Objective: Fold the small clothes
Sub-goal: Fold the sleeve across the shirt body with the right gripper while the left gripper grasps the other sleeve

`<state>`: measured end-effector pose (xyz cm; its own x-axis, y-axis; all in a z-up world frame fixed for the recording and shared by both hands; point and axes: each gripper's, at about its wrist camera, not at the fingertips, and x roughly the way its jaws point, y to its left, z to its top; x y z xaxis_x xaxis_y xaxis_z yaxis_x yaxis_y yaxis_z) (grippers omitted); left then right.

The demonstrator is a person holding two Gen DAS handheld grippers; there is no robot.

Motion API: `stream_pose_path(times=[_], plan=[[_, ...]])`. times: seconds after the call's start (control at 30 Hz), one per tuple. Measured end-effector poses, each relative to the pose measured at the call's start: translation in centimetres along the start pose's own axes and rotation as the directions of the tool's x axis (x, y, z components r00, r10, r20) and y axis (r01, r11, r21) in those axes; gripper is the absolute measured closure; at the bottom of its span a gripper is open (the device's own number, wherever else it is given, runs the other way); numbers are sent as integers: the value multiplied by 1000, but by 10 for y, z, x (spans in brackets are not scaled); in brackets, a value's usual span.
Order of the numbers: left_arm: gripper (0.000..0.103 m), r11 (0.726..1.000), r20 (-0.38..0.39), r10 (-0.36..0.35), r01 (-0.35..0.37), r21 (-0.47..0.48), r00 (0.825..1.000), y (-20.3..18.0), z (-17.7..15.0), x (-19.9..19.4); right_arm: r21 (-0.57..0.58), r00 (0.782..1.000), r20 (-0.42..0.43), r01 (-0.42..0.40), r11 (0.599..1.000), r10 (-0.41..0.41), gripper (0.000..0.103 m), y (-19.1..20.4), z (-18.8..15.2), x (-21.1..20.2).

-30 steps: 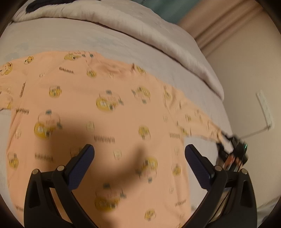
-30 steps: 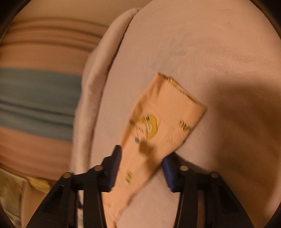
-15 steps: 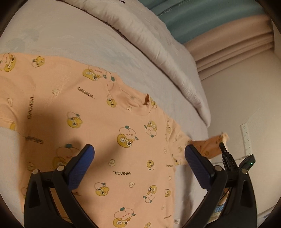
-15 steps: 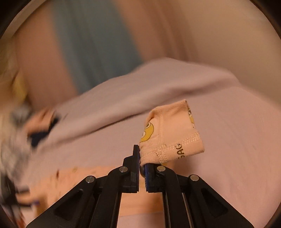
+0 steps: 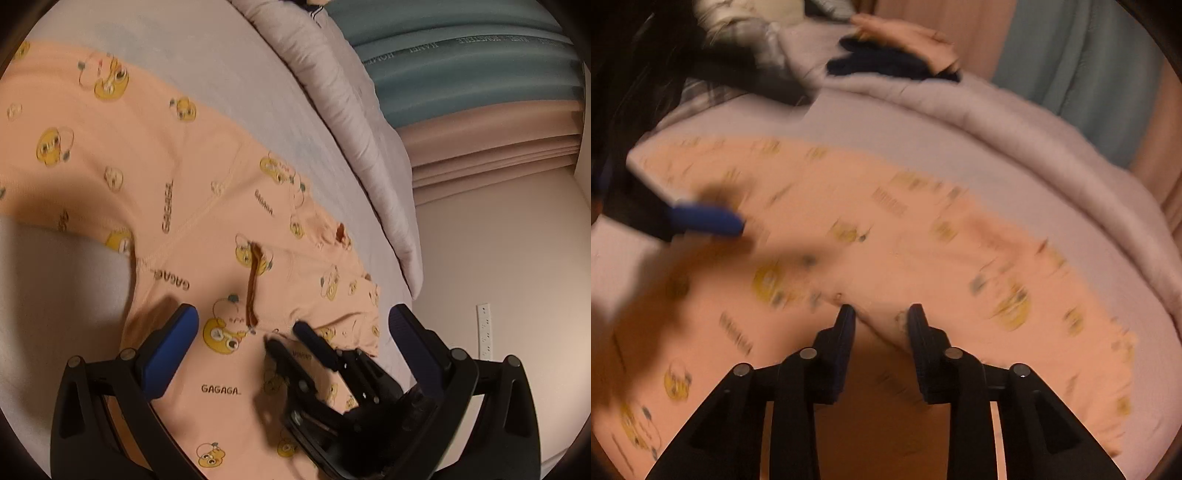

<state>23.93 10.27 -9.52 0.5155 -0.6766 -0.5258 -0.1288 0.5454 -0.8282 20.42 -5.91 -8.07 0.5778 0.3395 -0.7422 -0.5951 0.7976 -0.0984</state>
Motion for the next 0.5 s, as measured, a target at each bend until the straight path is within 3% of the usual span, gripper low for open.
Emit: stream_pose_path(times=[0.07, 0.13, 0.17, 0.3, 0.4, 0.5], plan=[[0, 1000, -18, -10, 11, 21, 1000, -2, -4, 5, 100, 994, 47, -105, 989, 101, 71, -19, -5, -21], [0, 999, -37, -16, 18, 40, 999, -4, -6, 12, 221, 985, 108, -153, 963, 132, 44, -42, -9, -46], [0, 999, -52, -12, 14, 48, 999, -7, -7, 19, 265, 981, 137, -167, 950, 135, 36, -52, -13, -57], [0, 996, -100, 31, -22, 86, 995, -17, -11, 50, 397, 979, 182, -162, 903, 96, 36, -77, -38, -90], [0, 992, -91, 81, -72, 103, 993, -18, -10, 66, 443, 976, 207, -149, 884, 61, 36, -88, -59, -106], [1, 996, -69, 58, -53, 76, 996, -16, -5, 70, 471, 972, 230, -162, 867, 56, 35, -93, -71, -106]])
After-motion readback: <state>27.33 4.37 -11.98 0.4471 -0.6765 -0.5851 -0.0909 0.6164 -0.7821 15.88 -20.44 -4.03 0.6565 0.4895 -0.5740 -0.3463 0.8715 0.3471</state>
